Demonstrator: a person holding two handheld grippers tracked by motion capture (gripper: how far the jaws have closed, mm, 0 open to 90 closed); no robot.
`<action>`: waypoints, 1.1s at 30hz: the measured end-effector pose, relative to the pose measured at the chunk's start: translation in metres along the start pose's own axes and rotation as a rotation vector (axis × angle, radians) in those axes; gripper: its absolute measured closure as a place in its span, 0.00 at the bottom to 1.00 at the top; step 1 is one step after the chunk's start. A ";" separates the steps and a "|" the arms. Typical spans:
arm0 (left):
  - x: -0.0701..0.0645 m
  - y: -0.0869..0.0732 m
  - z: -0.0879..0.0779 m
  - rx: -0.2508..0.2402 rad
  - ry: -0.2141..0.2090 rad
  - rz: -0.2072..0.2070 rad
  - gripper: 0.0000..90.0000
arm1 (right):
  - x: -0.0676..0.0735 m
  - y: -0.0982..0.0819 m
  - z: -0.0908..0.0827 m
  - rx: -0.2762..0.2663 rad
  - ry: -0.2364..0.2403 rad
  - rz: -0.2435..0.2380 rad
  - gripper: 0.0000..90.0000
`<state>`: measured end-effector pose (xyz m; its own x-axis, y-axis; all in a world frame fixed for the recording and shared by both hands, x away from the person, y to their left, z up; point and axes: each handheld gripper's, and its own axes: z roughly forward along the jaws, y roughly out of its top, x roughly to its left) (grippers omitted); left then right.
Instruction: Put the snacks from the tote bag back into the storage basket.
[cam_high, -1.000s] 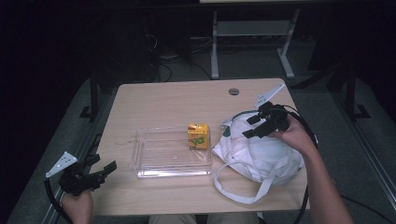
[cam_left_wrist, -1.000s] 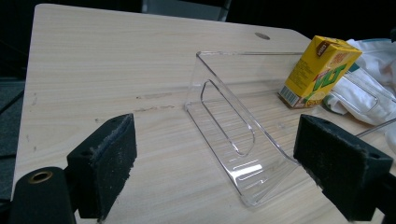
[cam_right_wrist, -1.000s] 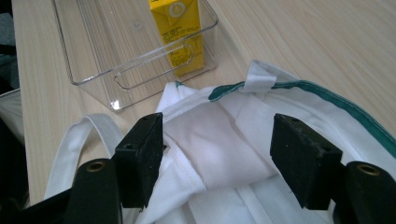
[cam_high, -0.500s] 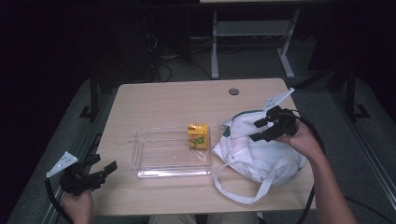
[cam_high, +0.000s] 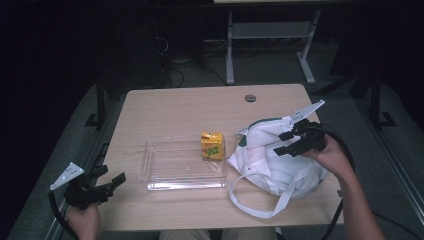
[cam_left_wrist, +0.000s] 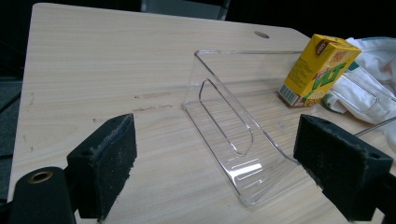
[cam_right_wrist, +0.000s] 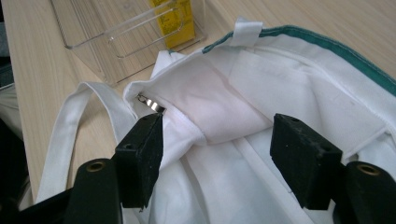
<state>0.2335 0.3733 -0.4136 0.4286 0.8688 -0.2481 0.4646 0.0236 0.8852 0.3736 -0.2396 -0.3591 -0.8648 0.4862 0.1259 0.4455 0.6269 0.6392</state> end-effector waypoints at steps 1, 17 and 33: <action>0.000 0.000 0.000 0.000 0.000 -0.001 0.14 | 0.000 -0.002 0.000 -0.003 -0.002 0.002 0.38; -0.001 0.000 0.001 0.003 -0.004 -0.002 0.14 | 0.004 -0.028 -0.012 -0.025 -0.023 0.035 0.38; -0.002 0.000 0.002 0.006 -0.007 0.003 0.14 | 0.009 -0.058 -0.016 -0.056 -0.038 0.065 0.38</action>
<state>0.2341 0.3709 -0.4143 0.4352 0.8655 -0.2481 0.4678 0.0182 0.8837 0.3367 -0.2814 -0.3832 -0.8248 0.5478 0.1402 0.4855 0.5591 0.6721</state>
